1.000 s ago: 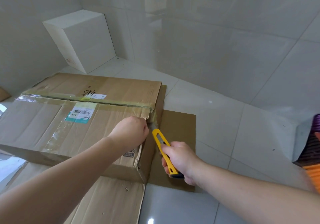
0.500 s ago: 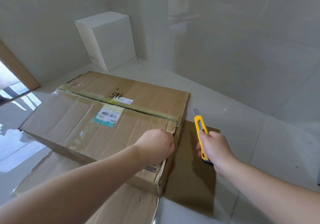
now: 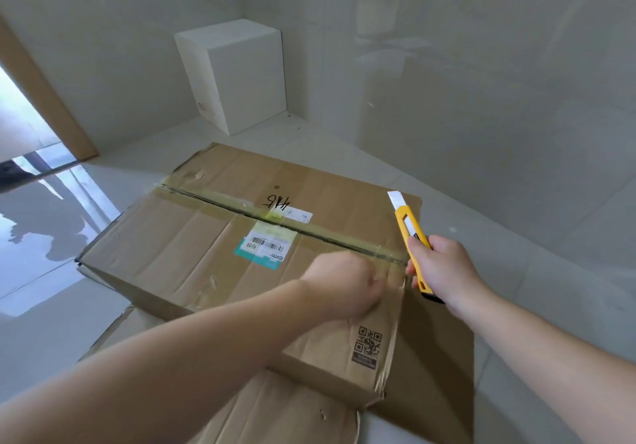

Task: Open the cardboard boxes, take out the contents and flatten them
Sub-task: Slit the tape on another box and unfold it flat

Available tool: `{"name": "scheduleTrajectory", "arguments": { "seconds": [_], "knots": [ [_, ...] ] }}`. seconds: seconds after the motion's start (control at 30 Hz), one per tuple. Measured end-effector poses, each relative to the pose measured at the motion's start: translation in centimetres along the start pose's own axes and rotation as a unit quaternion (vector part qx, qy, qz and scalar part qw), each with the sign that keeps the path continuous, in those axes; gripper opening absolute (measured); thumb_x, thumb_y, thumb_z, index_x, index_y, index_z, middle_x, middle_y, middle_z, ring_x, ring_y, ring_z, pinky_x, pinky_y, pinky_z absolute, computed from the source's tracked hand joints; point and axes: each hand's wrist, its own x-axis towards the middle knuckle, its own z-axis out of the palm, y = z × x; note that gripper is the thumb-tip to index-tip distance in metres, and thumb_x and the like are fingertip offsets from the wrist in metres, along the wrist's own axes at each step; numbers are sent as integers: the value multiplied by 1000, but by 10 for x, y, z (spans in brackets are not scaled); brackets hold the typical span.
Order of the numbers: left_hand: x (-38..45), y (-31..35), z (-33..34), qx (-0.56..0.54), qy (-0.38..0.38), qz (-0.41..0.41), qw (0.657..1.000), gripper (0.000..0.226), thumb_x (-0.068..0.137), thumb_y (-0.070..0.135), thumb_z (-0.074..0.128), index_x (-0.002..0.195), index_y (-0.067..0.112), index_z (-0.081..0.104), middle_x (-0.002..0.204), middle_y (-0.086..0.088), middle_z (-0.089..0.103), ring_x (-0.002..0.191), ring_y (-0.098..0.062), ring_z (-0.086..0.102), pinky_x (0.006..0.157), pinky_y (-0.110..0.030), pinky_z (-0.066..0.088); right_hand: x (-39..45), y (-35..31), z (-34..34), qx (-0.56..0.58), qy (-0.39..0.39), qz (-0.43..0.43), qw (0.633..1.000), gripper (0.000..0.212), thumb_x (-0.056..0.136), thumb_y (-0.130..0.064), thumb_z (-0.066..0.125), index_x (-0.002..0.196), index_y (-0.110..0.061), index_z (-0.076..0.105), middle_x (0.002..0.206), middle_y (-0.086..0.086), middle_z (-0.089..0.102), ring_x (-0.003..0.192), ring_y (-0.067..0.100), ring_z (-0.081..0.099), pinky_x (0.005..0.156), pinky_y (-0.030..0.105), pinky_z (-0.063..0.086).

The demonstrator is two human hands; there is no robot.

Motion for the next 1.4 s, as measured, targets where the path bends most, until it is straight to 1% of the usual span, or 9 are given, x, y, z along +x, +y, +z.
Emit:
{"name": "scheduleTrajectory", "arguments": {
  "seconds": [0.07,0.17,0.37,0.6,0.7,0.83,0.9,1.07,1.4],
  "knots": [
    [-3,-42,-5,-1,29,-62,998,36,94,39,36,72,15,49,69,0,53,67,-24,54,54,-29,40,0,-7,13,-19,-28,-27,999,31,98,-28,47,84,-4,61,69,11,64,52,24,58,55,32,51],
    [-17,-110,-11,22,73,-162,984,27,94,38,38,87,17,53,89,1,60,79,-21,55,59,-29,40,2,-22,44,-24,-77,-44,996,30,97,-28,49,84,-4,60,69,10,66,54,24,63,57,32,52],
    [-76,-225,-21,-2,144,-323,936,36,94,37,41,121,16,51,122,-4,50,115,-24,45,88,-35,43,12,-63,117,-78,-161,-101,979,25,96,-23,53,75,-10,57,66,7,65,54,21,62,63,38,54],
    [-111,-307,-21,-68,179,-446,874,44,95,42,36,124,11,47,127,-11,49,117,-28,46,97,-41,39,38,-141,209,-198,-207,-197,938,25,94,-27,55,79,-8,60,67,7,65,62,24,61,67,44,54],
    [-108,-324,-20,-110,163,-468,861,41,94,42,37,119,11,50,120,-10,54,111,-28,50,90,-43,44,53,-173,244,-283,-203,-242,905,26,92,-34,55,80,-12,60,74,11,67,70,32,63,69,44,54],
    [-100,-334,-17,-164,182,-457,855,36,92,38,37,100,12,61,108,-9,56,103,-28,50,86,-41,45,64,-205,273,-383,-192,-266,863,22,93,-37,54,80,-20,58,79,4,65,75,25,60,57,28,42],
    [-96,-334,-15,-180,213,-460,843,31,92,35,38,100,13,59,108,-9,53,104,-28,47,85,-40,41,67,-214,283,-420,-182,-275,845,21,94,-37,52,80,-22,57,75,0,59,74,23,54,53,26,33],
    [-92,-335,-11,-218,254,-477,812,32,96,34,38,112,11,53,116,-9,50,110,-28,44,91,-40,35,72,-225,303,-465,-152,-278,827,24,95,-38,49,88,-17,59,74,-2,52,79,25,54,62,28,37],
    [-88,-339,-2,-211,261,-488,806,35,99,42,35,112,15,53,117,-6,52,112,-27,43,94,-38,31,71,-236,306,-530,-166,-308,773,28,96,-40,48,85,-16,59,73,1,55,69,22,54,57,29,40]
  ]
}}
